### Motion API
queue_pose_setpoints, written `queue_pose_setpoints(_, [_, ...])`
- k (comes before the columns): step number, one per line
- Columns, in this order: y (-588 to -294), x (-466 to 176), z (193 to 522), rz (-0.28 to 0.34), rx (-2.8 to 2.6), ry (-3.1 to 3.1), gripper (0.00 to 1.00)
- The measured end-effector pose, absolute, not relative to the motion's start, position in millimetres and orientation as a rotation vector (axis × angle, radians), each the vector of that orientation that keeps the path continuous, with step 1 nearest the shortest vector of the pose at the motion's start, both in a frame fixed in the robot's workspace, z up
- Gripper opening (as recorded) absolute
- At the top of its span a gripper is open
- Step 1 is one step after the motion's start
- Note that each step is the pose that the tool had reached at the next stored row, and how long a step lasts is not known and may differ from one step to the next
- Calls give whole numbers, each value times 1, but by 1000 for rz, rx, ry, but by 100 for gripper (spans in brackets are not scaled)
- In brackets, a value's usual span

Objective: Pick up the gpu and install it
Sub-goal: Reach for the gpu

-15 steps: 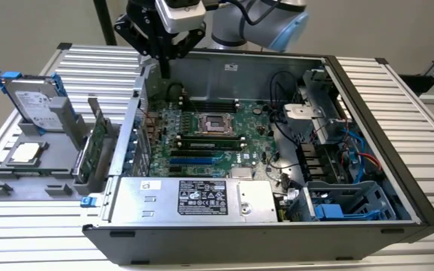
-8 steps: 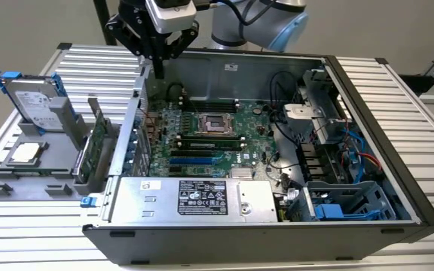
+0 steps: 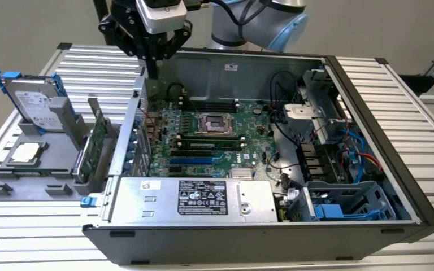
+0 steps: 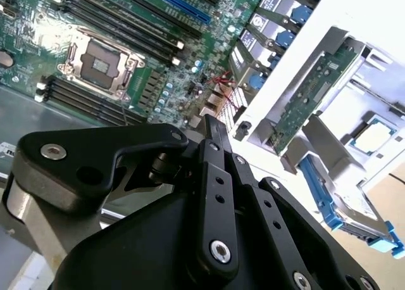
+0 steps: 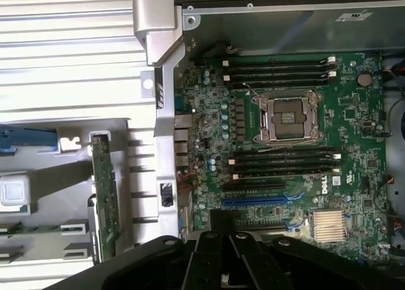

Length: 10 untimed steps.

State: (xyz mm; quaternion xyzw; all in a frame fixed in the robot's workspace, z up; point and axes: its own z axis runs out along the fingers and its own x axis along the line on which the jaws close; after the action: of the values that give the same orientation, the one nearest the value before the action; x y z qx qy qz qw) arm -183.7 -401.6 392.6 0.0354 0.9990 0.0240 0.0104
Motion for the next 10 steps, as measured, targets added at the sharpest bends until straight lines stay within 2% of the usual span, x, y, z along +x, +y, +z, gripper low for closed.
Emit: queue_pose_setpoints(10, [-403, -195, 393, 75, 110, 3118, 0])
